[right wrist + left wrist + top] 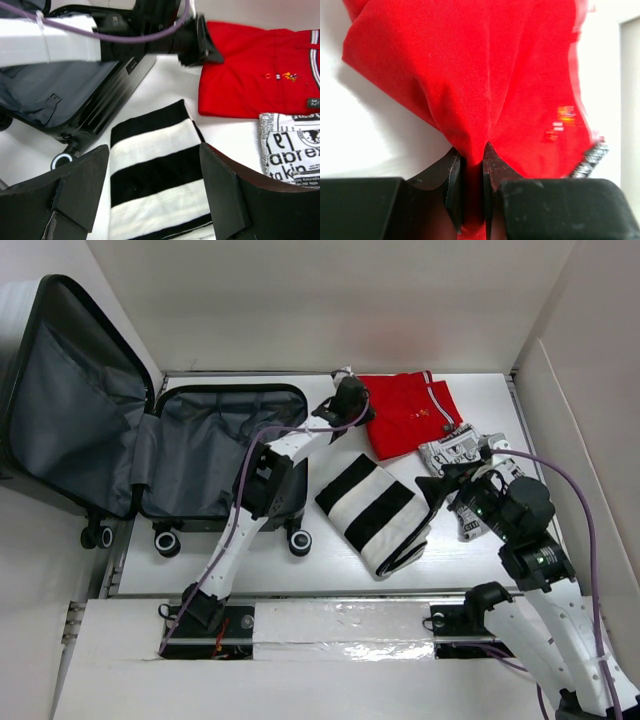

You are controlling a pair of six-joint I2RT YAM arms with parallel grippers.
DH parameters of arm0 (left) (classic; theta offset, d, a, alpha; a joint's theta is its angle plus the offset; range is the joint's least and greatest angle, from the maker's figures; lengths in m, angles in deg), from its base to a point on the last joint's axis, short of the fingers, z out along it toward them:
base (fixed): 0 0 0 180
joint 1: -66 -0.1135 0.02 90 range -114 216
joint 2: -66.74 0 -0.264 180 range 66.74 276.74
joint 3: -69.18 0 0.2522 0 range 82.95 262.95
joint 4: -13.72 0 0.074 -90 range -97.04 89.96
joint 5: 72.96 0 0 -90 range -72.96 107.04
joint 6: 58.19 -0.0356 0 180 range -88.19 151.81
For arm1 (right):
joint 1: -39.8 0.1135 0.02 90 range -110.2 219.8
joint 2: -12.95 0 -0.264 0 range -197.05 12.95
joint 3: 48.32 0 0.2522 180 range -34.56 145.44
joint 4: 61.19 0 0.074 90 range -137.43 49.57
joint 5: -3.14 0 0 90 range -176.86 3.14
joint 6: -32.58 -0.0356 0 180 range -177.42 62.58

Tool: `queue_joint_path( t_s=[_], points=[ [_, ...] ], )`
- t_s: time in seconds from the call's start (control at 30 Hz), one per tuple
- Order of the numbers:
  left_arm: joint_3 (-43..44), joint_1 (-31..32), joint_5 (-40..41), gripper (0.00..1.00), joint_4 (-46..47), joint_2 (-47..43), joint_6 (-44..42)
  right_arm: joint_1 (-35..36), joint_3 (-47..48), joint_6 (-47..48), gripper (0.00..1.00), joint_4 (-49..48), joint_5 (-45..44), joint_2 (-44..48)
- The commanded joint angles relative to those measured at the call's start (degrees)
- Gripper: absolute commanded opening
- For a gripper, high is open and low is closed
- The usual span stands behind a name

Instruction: Pack the luggage

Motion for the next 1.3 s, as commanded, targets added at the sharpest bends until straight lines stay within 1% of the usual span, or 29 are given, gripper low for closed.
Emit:
queue_joint_path(
  t_s=[0.0,0.1,0.17,0.2,0.23,0.3,0.33,0.4,0.43,0.5,0.53,0.6,0.63,0.8,0.87,0.93,0.97,1.07,1.17,1.2,1.27],
  points=[
    [7.98,-2.08,-5.13,0.00,8.89,-4.75,-4.09,-0.33,-0.63,-0.54,0.79,-5.01,2.72,0.05],
    [8.16,-3.75,-8.47,0.00,9.07,-9.49,-6.02,-0.33,-0.36,-0.45,0.79,-4.92,2.02,-0.31],
    [7.11,-5.51,-9.97,0.00,7.76,-13.27,-6.91,-0.33,-0.54,-0.54,0.79,-5.53,2.19,-0.74],
    [5.97,-6.04,-11.98,0.00,7.84,-14.76,-7.09,-0.33,-0.45,-0.54,0.79,-5.53,2.19,-1.01],
    [2.74,-7.18,-12.87,0.00,7.93,-17.91,-7.35,-0.33,-0.45,-0.54,0.79,-5.53,2.11,-1.18],
    [-1.23,-8.50,-16.20,0.00,7.84,-21.26,-7.53,-0.33,-0.54,-0.63,0.79,-5.97,1.84,-1.45],
    [-7.08,-9.12,-17.26,0.00,7.84,-25.46,-8.14,-0.33,-0.71,-0.72,0.79,-6.23,1.67,-1.54],
    [-15.09,-11.57,-20.59,0.00,11.43,-30.57,-8.50,-0.33,-0.89,-0.63,0.79,-6.24,1.32,-1.45],
    [-21.83,-12.71,-21.31,0.00,12.40,-35.55,-8.67,-0.33,-1.07,-0.63,0.79,-6.24,1.14,-1.45],
    [-26.62,-16.40,-22.02,0.00,11.88,-39.89,-10.33,-0.33,-2.20,-1.33,0.79,-7.11,1.40,-1.27],
    [-31.17,-17.55,-21.93,0.00,11.62,-44.09,-10.86,-0.33,-2.73,-1.77,0.80,-8.77,2.10,-1.36],
    [-35.50,-20.88,-22.54,0.00,11.36,-48.24,-12.18,-0.33,-3.18,-2.04,0.79,-9.22,2.54,-1.71],
    [-39.18,-21.94,-22.55,0.00,10.92,-51.83,-12.62,-0.33,-3.09,-1.95,0.80,-8.79,2.98,-1.89],
    [-47.99,-27.83,-22.90,0.00,7.32,-60.90,-15.87,-0.33,-3.61,-1.16,0.80,-8.69,3.07,-1.63],
    [-51.07,-31.52,-22.03,0.00,4.87,-64.42,-17.19,-0.33,-4.05,-1.42,0.80,-9.14,3.16,-1.45],
    [-52.66,-33.81,-18.08,0.00,2.75,-66.53,-19.21,-0.33,-4.14,-1.51,0.80,-9.22,3.51,-1.36],
    [-53.97,-36.52,-16.85,0.00,0.65,-66.80,-19.65,-0.33,-4.32,-1.51,0.80,-9.31,3.60,-1.27],
    [-57.31,-40.39,-11.67,0.00,-1.12,-67.07,-20.62,0.20,-4.67,-1.68,0.80,-9.66,2.90,-0.49],
    [-60.56,-41.73,-3.42,0.00,-3.32,-66.02,-21.67,0.72,-5.02,-1.77,0.81,-9.05,1.93,-0.31],
    [-61.62,-41.73,2.70,0.00,-3.67,-65.49,-21.94,0.72,-5.37,-1.86,0.82,-8.79,1.67,-0.22],
    [-63.11,-41.73,7.31,0.00,-4.81,-62.69,-22.73,0.72,-5.90,-2.12,0.83,-9.05,0.62,-0.39]
  ],
)
